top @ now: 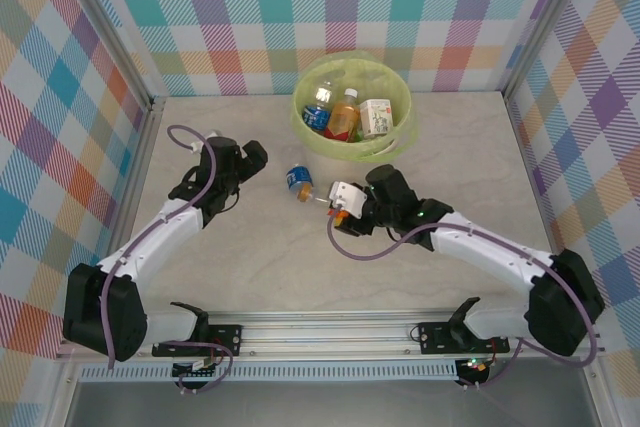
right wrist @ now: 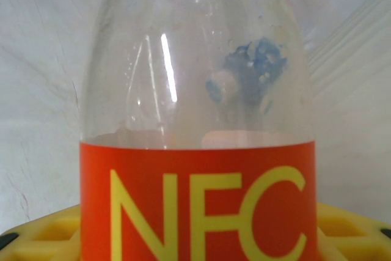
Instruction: Put the plastic bottles in the bin
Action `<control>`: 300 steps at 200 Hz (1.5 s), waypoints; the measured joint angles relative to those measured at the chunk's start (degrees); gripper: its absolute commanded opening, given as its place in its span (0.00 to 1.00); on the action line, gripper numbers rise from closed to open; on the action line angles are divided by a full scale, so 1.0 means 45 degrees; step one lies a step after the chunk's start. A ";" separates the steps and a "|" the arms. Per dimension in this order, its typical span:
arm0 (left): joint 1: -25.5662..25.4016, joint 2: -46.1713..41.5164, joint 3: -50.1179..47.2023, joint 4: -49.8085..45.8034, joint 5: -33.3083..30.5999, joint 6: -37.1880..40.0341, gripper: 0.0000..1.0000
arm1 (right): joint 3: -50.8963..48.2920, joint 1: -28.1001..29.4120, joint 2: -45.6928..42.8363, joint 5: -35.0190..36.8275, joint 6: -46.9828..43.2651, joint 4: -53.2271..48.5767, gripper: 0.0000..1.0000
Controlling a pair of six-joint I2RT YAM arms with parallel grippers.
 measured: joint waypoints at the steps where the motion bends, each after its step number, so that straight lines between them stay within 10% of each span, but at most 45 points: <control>1: 0.0000 0.0005 0.0000 0.0000 0.0000 0.0005 1.00 | 0.0039 0.0000 -0.0049 -0.0024 0.0019 0.0005 0.40; 131: 0.0107 0.0306 0.0000 -0.0112 0.0311 -0.0097 1.00 | 0.7825 -0.2773 0.1885 0.0107 0.1525 -0.0189 0.48; 230: 0.0335 0.0039 -0.0117 -0.0325 0.0287 -0.0097 1.00 | 1.0035 -0.3215 0.4449 -0.0685 0.2229 -0.4046 0.84; 300: 0.0335 0.0029 -0.0199 -0.0306 0.0379 -0.0189 1.00 | 1.0035 -0.3215 0.3954 -0.0525 0.2817 -0.4401 0.62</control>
